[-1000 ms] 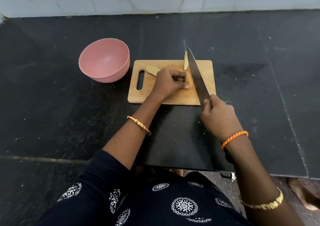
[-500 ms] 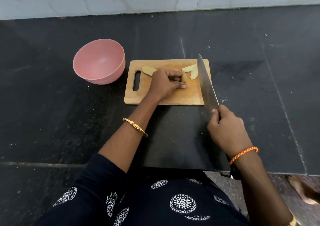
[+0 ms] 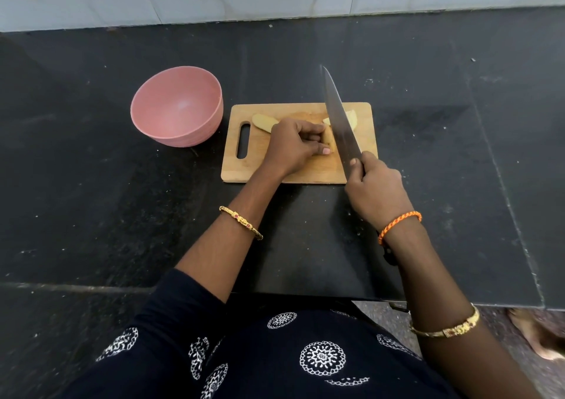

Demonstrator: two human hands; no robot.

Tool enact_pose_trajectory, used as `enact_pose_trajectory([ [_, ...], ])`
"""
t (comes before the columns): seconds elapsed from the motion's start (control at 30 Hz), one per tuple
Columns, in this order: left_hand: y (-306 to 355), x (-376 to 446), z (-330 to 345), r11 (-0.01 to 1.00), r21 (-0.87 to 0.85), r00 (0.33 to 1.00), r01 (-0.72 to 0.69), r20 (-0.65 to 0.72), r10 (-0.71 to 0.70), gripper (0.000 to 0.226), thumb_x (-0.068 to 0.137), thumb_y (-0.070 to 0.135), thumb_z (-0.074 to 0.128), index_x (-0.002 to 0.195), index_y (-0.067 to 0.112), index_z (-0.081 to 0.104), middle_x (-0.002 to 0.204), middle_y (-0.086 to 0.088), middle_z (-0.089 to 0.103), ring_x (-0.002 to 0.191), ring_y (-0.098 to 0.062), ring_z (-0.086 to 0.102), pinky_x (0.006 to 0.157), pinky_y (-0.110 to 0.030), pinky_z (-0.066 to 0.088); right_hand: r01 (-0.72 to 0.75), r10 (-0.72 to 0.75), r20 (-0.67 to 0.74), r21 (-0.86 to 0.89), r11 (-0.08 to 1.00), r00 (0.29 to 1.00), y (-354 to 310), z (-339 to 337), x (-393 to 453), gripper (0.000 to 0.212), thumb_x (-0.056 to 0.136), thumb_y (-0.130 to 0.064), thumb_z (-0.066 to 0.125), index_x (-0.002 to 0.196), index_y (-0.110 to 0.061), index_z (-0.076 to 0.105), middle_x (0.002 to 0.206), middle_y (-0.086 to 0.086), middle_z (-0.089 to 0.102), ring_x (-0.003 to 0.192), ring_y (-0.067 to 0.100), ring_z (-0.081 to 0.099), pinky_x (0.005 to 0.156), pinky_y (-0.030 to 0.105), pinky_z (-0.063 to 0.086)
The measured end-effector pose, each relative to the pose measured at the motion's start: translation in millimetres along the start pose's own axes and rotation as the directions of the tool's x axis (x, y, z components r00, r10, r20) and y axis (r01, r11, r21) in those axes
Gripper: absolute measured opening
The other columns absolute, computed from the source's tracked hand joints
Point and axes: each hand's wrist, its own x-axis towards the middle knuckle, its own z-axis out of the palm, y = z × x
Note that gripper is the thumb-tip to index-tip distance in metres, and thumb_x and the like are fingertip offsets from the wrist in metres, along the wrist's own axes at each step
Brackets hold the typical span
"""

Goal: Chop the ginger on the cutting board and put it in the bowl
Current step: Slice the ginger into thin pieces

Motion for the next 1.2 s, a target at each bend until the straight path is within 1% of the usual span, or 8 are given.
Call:
enact_pose_trajectory([
  [0.13,-0.1,0.2,-0.5,1.000,0.012,1.000,-0.002,0.003,0.002,0.050,0.066,0.010,0.082,0.112,0.003,0.065,0.107,-0.008,0.070,0.079,0.003,0.060,0.071,-0.002,0.048,0.002,-0.001,0.016,-0.020,1.000,1.000,-4.4,2.1,6.0,0.022,0.100,-0.027,0.032,0.089,-0.012,0.044,0.085,0.013,0.051,0.080,0.027,0.048,0.068,0.035,0.040],
  [0.27,0.3,0.4,-0.5,1.000,0.016,1.000,-0.004,0.001,0.004,0.050,0.066,0.010,0.082,0.112,0.003,0.065,0.106,-0.008,0.070,0.080,0.002,0.060,0.072,-0.003,0.048,0.004,-0.004,0.004,-0.044,0.999,1.000,-8.9,3.7,8.2,0.024,0.100,-0.028,0.033,0.097,-0.009,0.048,0.087,0.015,0.055,0.082,0.033,0.058,0.077,0.047,0.052],
  [0.47,1.5,1.0,-1.2,1.000,0.021,1.000,-0.007,-0.003,0.007,0.049,0.065,0.009,0.082,0.110,0.002,0.066,0.103,-0.009,0.071,0.080,-0.001,0.062,0.075,-0.009,0.051,-0.003,-0.001,-0.025,-0.167,0.986,1.000,-21.9,6.6,15.8,0.024,0.100,-0.025,0.031,0.108,-0.009,0.048,0.083,0.011,0.044,0.082,0.035,0.050,0.070,0.039,0.042],
  [0.53,2.7,0.7,-1.1,1.000,0.020,1.000,-0.004,-0.005,0.004,0.048,0.065,0.008,0.082,0.110,0.002,0.066,0.104,-0.009,0.071,0.083,-0.004,0.062,0.078,-0.012,0.051,-0.013,0.010,-0.017,-0.198,0.980,1.000,-27.6,6.9,21.2,0.025,0.100,-0.024,0.033,0.113,-0.008,0.047,0.088,0.013,0.046,0.083,0.033,0.048,0.069,0.036,0.037],
  [0.67,4.4,-0.2,-1.1,1.000,0.003,1.000,0.005,-0.009,-0.005,0.047,0.065,0.005,0.081,0.110,0.001,0.066,0.105,-0.011,0.070,0.086,-0.008,0.064,0.082,-0.016,0.052,-0.001,0.005,0.017,-0.233,0.973,1.000,-34.6,8.7,28.8,0.028,0.099,-0.024,0.035,0.121,-0.009,0.044,0.107,0.020,0.057,0.098,0.039,0.057,0.073,0.039,0.041],
  [0.9,2.2,-1.5,2.0,1.000,0.010,0.999,-0.003,-0.041,0.004,0.047,0.066,0.007,0.081,0.110,0.002,0.066,0.106,-0.009,0.070,0.082,-0.002,0.062,0.077,-0.009,0.050,-0.013,0.034,0.086,-0.233,0.972,0.996,-31.0,5.4,26.2,0.023,0.099,-0.021,0.036,0.118,-0.010,0.044,0.091,0.014,0.050,0.087,0.031,0.056,0.076,0.043,0.051],
  [1.03,0.8,-0.5,2.9,1.000,-0.004,0.999,-0.010,-0.048,0.010,0.049,0.063,0.006,0.083,0.109,0.002,0.067,0.102,-0.008,0.071,0.078,0.002,0.061,0.074,-0.005,0.049,-0.065,0.105,0.150,-0.252,0.966,0.983,-17.1,3.7,8.1,0.007,0.099,-0.018,0.036,0.100,-0.012,0.039,0.074,0.007,0.037,0.082,0.032,0.051,0.075,0.043,0.048],
  [1.2,1.4,-1.3,3.8,1.000,0.008,0.998,-0.025,-0.055,0.026,0.048,0.064,0.007,0.082,0.110,0.003,0.066,0.101,-0.006,0.071,0.079,0.001,0.061,0.073,-0.005,0.049,-0.095,0.146,0.213,-0.232,0.968,0.966,-2.8,-3.8,-12.4,0.011,0.100,-0.024,0.033,0.098,-0.014,0.038,0.074,0.006,0.038,0.082,0.032,0.055,0.077,0.045,0.052],
])
